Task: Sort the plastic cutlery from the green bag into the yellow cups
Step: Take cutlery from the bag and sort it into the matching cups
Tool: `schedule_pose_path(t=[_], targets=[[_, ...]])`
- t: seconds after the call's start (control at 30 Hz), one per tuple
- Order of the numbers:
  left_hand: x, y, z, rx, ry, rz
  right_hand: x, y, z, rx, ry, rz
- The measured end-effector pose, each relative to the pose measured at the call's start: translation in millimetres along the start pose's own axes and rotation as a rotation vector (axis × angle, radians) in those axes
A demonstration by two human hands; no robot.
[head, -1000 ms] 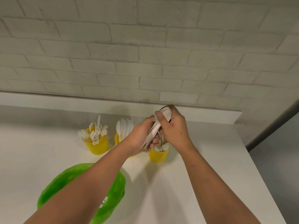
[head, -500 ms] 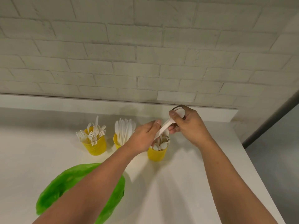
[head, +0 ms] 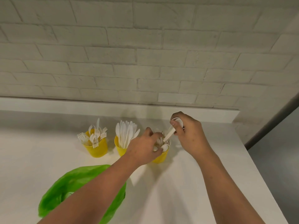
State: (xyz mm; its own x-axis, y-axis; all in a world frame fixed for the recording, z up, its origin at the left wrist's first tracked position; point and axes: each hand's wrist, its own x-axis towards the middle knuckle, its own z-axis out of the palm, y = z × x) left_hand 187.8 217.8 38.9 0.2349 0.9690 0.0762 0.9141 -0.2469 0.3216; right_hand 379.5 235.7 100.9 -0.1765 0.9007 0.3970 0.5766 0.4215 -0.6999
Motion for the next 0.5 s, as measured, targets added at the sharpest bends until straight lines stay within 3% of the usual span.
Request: schedule_pose_path(t=[0.2, 0.5], targets=[[5.1, -1.8, 2.0, -0.008, 0.019, 0.014, 0.0, 5.7, -1.9, 0.01, -0.085, -0.137], [6.4, -3.5, 4.4, -0.058, 0.045, -0.002, 8.6, 15.4, -3.7, 0.013, -0.144, -0.031]])
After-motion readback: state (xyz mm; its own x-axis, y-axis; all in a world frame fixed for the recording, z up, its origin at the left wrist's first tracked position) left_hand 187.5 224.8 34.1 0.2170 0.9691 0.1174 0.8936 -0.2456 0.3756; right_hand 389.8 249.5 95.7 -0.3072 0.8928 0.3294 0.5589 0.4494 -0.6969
